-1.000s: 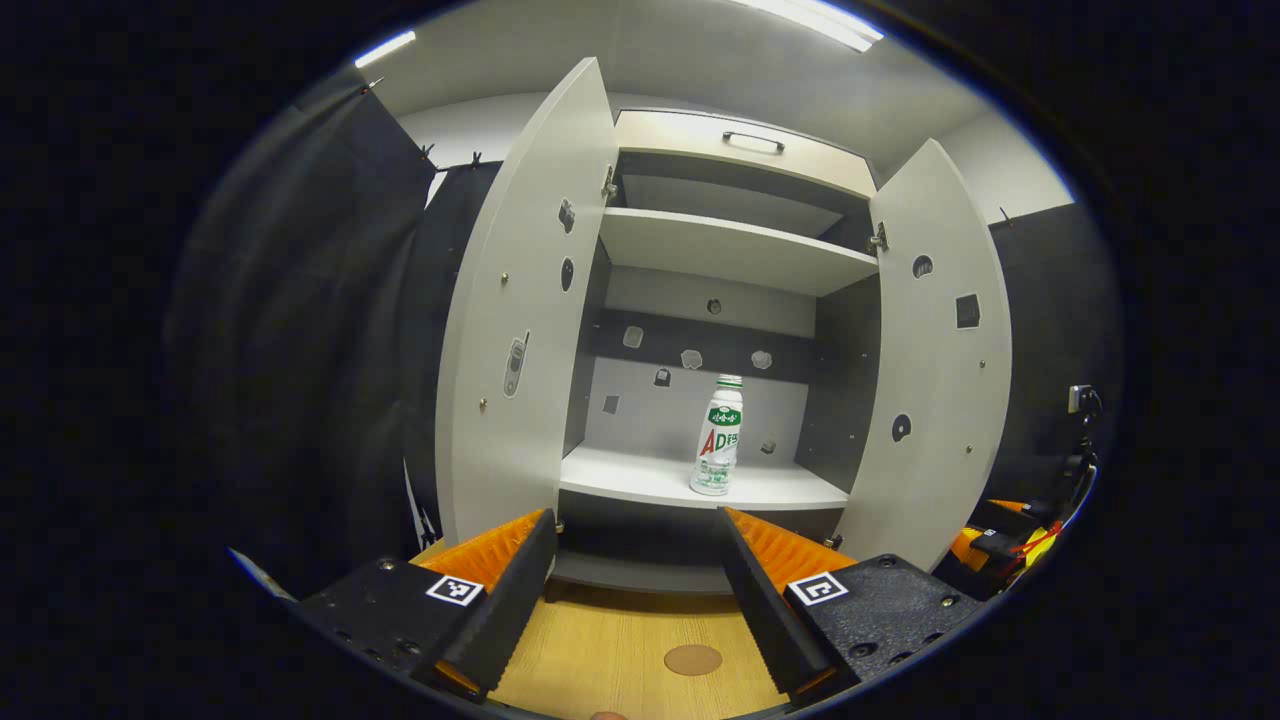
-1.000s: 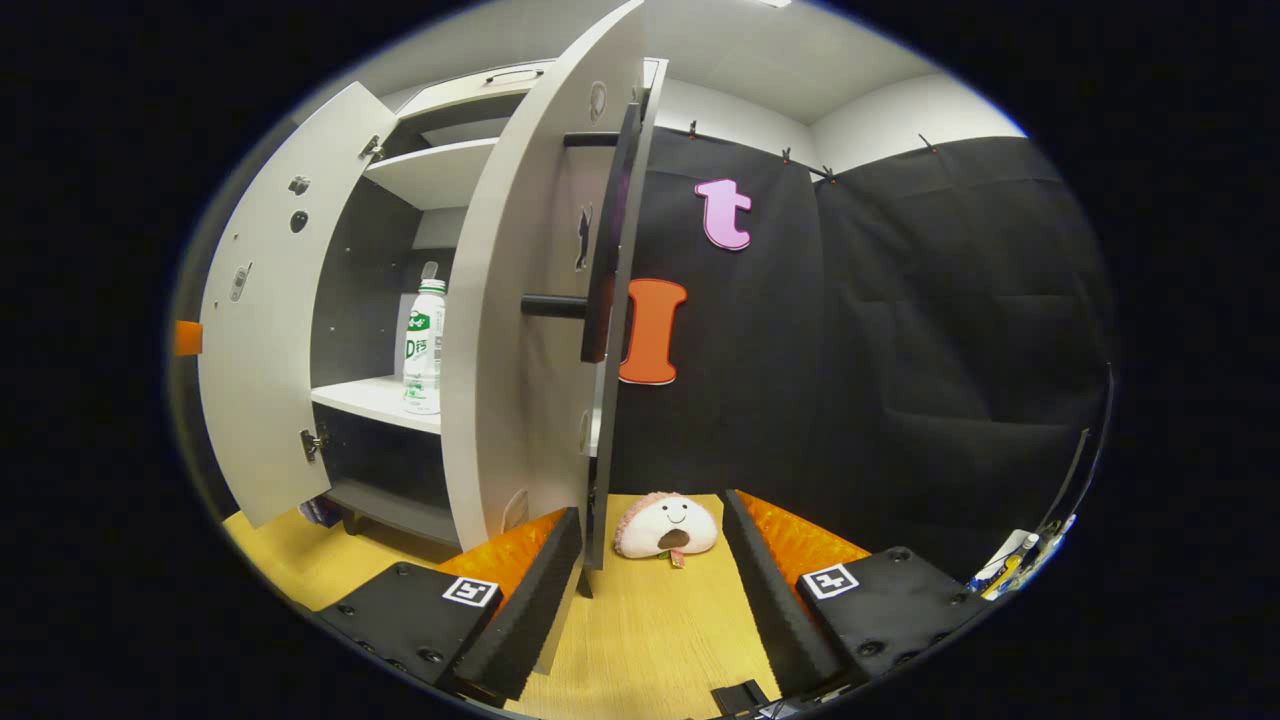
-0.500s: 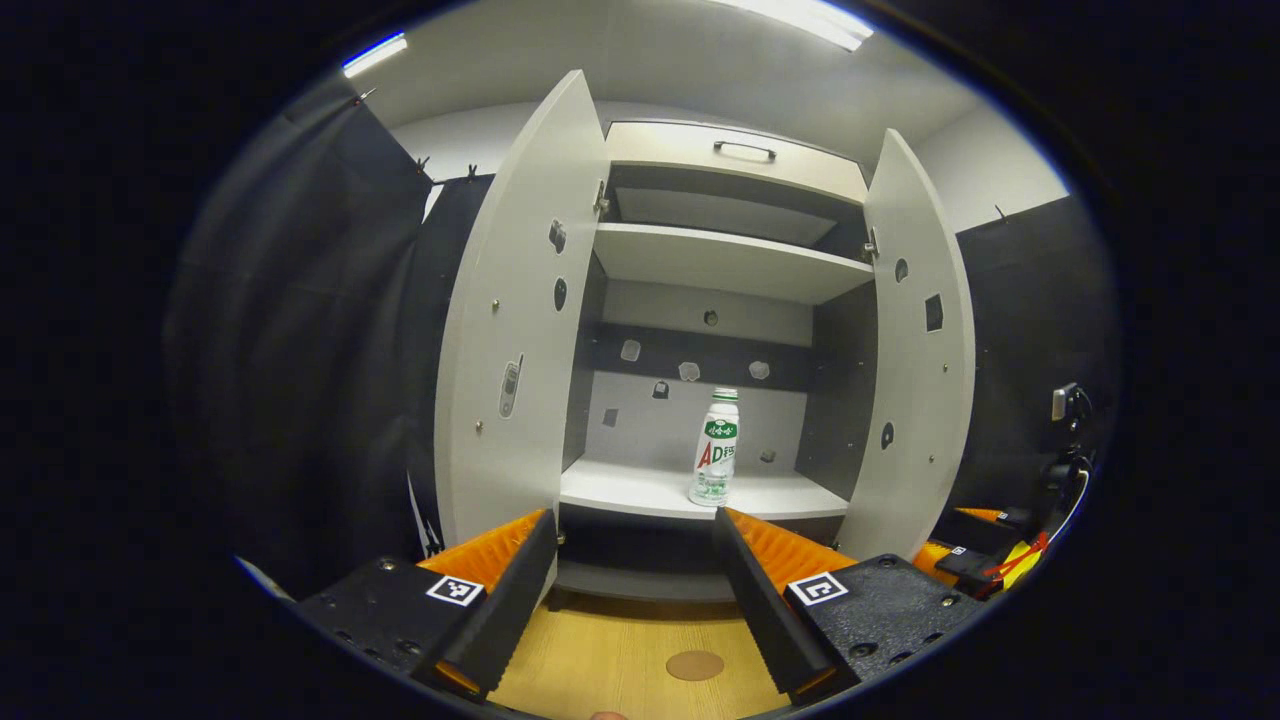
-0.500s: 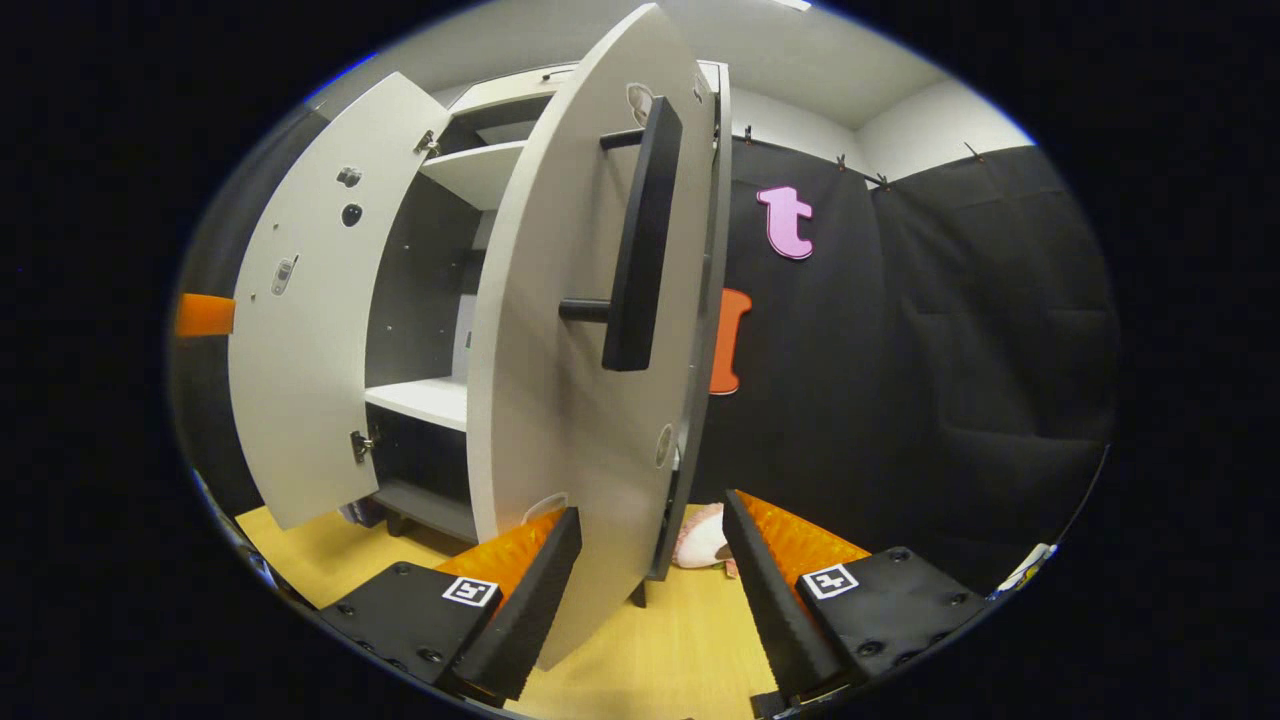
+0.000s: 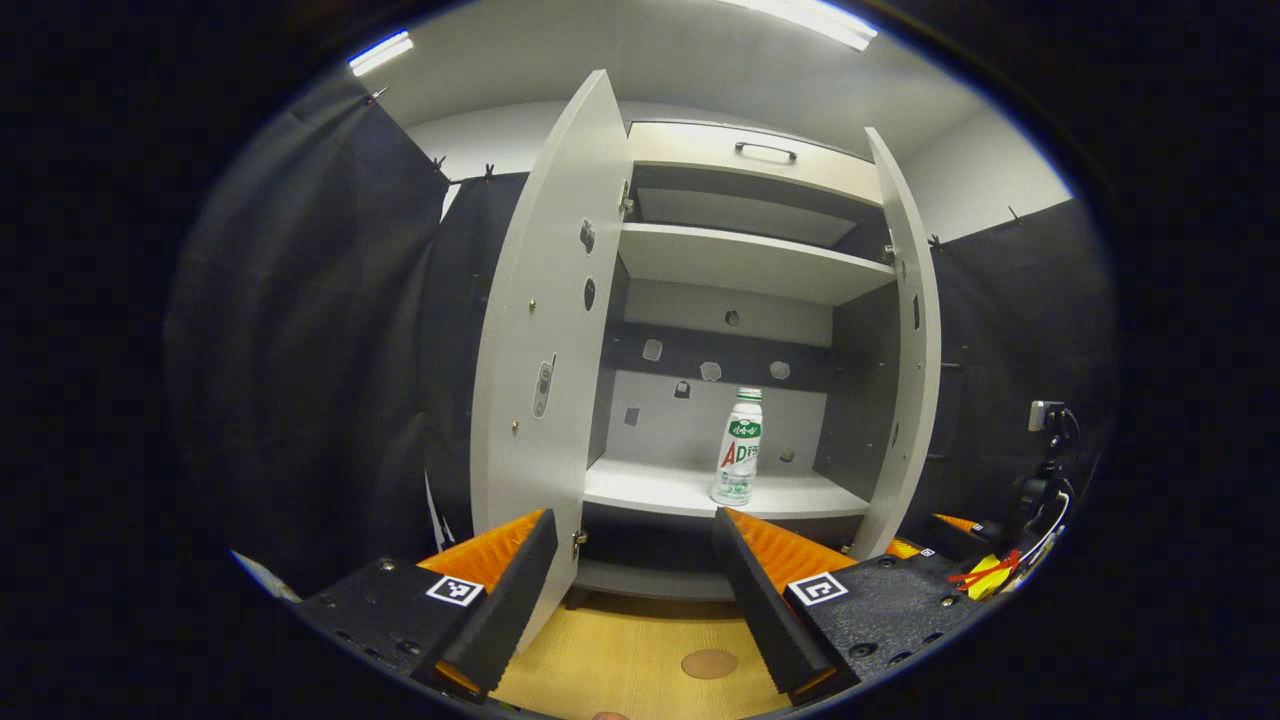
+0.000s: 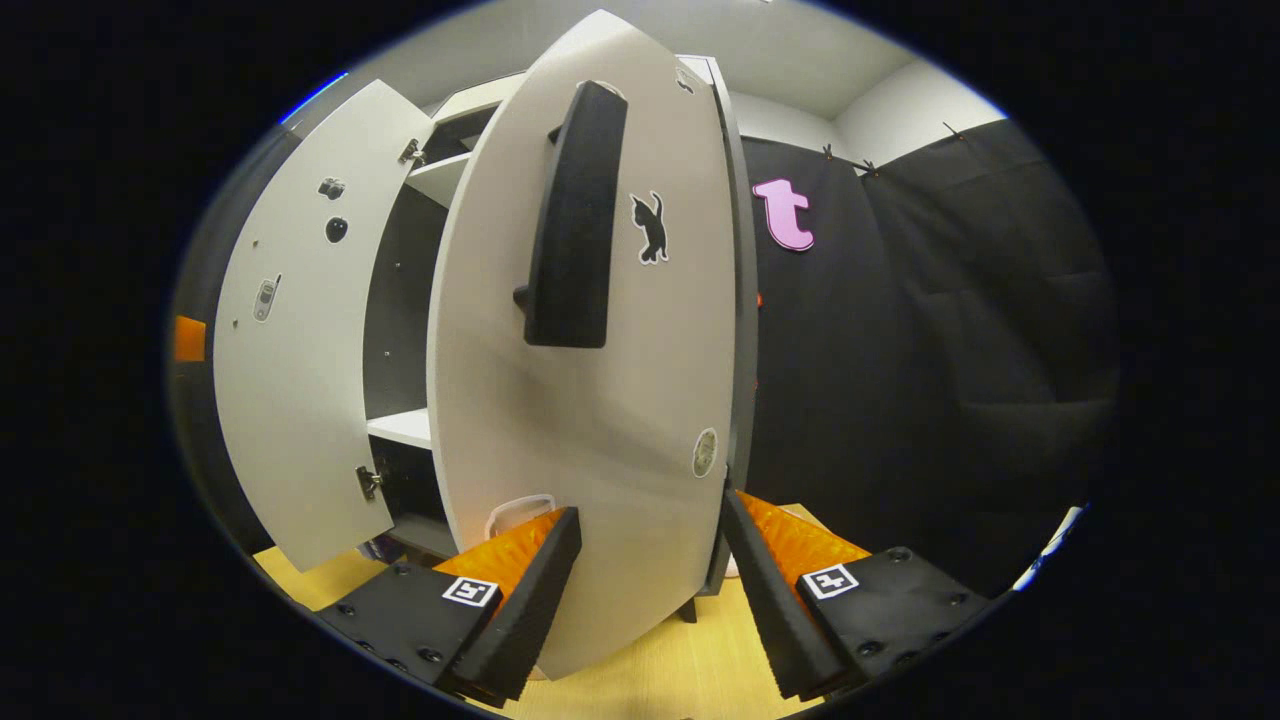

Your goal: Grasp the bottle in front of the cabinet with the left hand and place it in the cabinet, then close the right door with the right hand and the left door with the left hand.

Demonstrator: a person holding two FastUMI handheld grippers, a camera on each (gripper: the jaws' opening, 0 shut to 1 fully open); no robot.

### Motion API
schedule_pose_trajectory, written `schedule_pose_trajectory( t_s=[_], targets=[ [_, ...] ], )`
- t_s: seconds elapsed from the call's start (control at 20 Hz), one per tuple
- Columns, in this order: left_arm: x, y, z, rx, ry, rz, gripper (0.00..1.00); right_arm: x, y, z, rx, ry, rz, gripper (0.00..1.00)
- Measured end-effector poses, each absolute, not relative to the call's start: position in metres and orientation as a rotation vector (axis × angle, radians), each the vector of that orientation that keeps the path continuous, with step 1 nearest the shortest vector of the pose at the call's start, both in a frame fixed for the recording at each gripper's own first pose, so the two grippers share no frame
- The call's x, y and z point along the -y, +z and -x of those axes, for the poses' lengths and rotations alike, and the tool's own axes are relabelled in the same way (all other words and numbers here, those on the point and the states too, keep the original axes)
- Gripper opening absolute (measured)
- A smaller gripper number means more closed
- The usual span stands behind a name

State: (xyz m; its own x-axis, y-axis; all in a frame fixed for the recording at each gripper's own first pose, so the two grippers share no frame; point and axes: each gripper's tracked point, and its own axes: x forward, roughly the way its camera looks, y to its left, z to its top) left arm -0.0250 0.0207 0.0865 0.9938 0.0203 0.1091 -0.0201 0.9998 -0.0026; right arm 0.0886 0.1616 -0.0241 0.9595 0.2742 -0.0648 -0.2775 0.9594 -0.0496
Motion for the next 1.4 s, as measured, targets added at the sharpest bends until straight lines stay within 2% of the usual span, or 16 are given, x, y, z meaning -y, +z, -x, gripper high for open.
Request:
schedule_pose_trajectory(
  t_s=[0.25,0.45,0.75,0.8,1.05,1.1,1.15,1.35,1.4],
  targets=[
    [-0.036,0.082,0.025,0.101,0.054,0.000,0.95,-0.212,-0.036,-0.103,-0.062,0.379,0.093,0.96],
    [-0.049,0.082,0.025,0.100,0.077,-0.008,0.96,-0.237,-0.038,-0.131,-0.049,0.375,0.130,0.96],
    [-0.059,0.077,0.022,0.095,0.088,0.002,0.93,-0.244,-0.039,-0.141,-0.054,0.367,0.131,0.94],
    [-0.062,0.076,0.021,0.096,0.094,-0.002,0.96,-0.246,-0.038,-0.144,-0.053,0.363,0.140,0.94],
    [-0.098,0.065,0.024,0.082,0.172,-0.012,0.96,-0.250,-0.037,-0.153,-0.040,0.350,0.171,0.94],
    [-0.109,0.062,0.026,0.081,0.192,-0.007,0.92,-0.249,-0.037,-0.154,-0.039,0.349,0.172,0.94],
    [-0.120,0.061,0.027,0.083,0.216,-0.001,0.95,-0.250,-0.037,-0.154,-0.040,0.349,0.173,0.94],
    [-0.161,0.062,0.033,0.096,0.302,-0.015,0.95,-0.250,-0.041,-0.151,-0.067,0.355,0.170,0.94],
    [-0.172,0.064,0.032,0.104,0.324,-0.026,0.92,-0.250,-0.044,-0.148,-0.081,0.360,0.173,0.95]
  ],
)
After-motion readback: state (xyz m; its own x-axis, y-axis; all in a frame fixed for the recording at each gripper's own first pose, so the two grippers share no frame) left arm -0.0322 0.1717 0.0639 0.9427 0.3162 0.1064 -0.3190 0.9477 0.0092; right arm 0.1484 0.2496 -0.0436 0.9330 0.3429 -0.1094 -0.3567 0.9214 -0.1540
